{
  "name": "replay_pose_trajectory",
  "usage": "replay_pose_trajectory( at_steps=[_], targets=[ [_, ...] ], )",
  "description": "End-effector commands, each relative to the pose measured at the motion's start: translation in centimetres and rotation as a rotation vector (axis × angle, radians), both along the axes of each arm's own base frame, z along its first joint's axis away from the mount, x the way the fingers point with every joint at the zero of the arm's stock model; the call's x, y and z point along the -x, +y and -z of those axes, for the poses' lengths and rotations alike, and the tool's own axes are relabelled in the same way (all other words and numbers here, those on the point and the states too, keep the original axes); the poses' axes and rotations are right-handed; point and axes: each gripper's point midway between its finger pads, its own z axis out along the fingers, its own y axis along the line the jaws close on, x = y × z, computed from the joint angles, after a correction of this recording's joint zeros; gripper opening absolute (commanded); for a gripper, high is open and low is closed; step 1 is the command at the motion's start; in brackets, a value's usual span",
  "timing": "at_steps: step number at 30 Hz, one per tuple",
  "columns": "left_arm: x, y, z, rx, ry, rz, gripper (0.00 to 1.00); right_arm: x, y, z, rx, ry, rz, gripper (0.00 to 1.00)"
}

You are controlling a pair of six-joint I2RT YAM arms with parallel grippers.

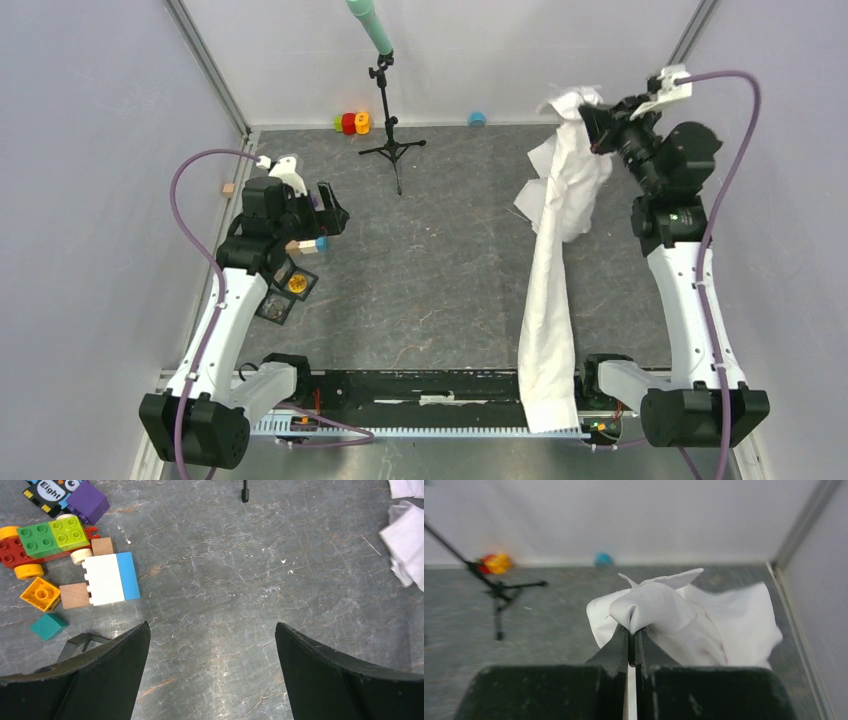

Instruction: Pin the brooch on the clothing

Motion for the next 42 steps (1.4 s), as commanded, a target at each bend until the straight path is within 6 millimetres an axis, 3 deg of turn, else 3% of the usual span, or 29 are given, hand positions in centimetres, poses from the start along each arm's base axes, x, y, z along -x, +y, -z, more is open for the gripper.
replay_pose_trajectory(
  at_steps=[1, 4, 7, 17, 24, 31, 35, 39, 42],
  targets=[
    [-0.2, -2.7, -3.7, 0.055, -0.175, 0.171, 1.0, 6.2, 7.4, -12.7, -0.044, -0.298, -0.447, 0.0],
    [0.7, -5.6, -5.7, 0.172, -0.253, 0.303, 1.0, 9.7, 8.6, -17.0, -0.057, -0.428, -0.546, 0.0],
    [2.1, -9.0, -7.1, 0.251, -0.296, 0.412, 1.0, 11.2, 8.5, -18.8, -0.083, -0.481, -0.549, 0.0],
    [11.9, -23.8, -6.7, 0.513, -0.357, 0.791, 1.0, 10.8, 8.8, -16.5, -0.159, -0.421, -0.576, 0.0],
    [17.1, -30.9, -4.3, 0.579, -0.393, 0.939, 1.0, 10.4, 8.7, -17.1, -0.184, -0.419, -0.571, 0.0],
    [17.2, -35.9, 1.2, 0.506, -0.314, 0.991, 0.93, 10.5, 8.6, -17.5, -0.203, -0.428, -0.569, 0.0],
    [14.8, -36.9, 4.5, 0.413, -0.291, 0.897, 0.93, 10.9, 8.7, -18.1, -0.198, -0.443, -0.579, 0.0],
    [13.5, -37.4, 6.1, 0.354, -0.298, 0.861, 0.94, 11.5, 8.9, -18.8, -0.186, -0.462, -0.59, 0.0],
    [14.2, -38.7, 6.3, 0.376, -0.277, 0.918, 0.94, 11.6, 8.9, -19.0, -0.18, -0.47, -0.592, 0.0]
  ],
)
